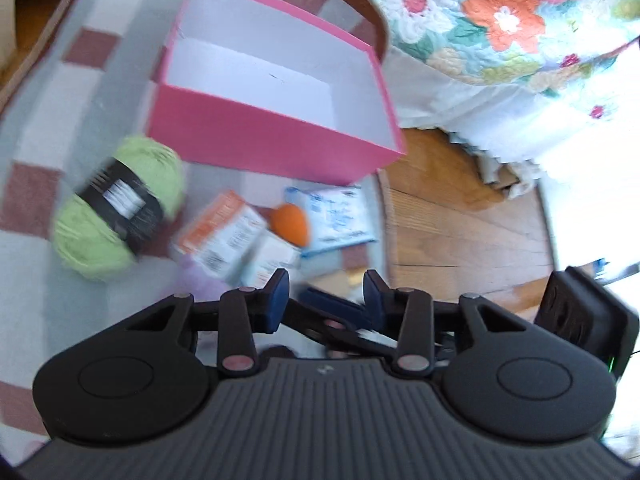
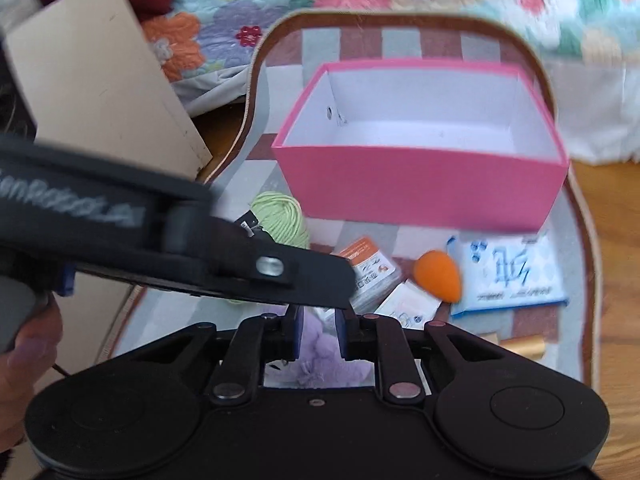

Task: Organize objects
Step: 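Lower the left tool onto the purple plush toy and close, then lift the purple plush toy into the pink box and open left tool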

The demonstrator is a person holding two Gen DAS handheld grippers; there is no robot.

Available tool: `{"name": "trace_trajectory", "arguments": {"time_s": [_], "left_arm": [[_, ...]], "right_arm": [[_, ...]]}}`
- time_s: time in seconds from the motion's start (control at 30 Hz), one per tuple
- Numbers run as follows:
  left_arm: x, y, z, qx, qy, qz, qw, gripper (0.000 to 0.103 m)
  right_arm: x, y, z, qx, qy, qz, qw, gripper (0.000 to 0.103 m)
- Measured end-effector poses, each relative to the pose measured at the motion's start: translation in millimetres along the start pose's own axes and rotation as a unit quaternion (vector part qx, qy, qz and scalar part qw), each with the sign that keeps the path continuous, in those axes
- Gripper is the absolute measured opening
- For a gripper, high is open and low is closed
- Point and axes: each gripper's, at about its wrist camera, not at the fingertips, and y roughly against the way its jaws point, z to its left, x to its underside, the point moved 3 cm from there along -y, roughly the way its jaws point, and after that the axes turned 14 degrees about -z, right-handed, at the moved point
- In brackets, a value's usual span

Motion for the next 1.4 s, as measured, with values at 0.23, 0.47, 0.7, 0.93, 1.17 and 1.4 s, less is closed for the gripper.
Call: {"name": "trace_trajectory", "arguments": {"time_s": [0.23, 0.47, 0.7, 0.93, 1.17, 1.4], "left_arm": [[19, -9, 49, -0.100, -0.018, -0.012, 0.9947, 0.044], [34, -12, 62, -0.042, -0.073, -0.052, 0.9951, 0.057], [49, -33, 70, -0.059, -0.101, -0.032, 0.9926, 0.064], [60, -38, 68, -0.043, -0.065, -0.021, 0.9967, 0.048], [25, -4, 30, -0.026, -0.061, -0.048, 0.9967, 0.048], [-43, -5, -34, -0.016, -0.076, -0.065, 0.9949, 0.048]], "right_arm": [[24, -23, -31, -0.010, -0.094, 0.066, 0.993, 0.048], [54, -42, -24, -0.007, -0.114, 0.103, 0.988, 0.063], [71, -65, -12, 0.023, -0.077, 0.090, 0.993, 0.063], [71, -64, -18, 0.020, -0.087, 0.087, 0.992, 0.047], [43, -20, 1, 0.003, -0.021, 0.036, 0.999, 0.047], [-31, 24, -2, 0.010, 0.034, -0.054, 0.998, 0.048]]}}
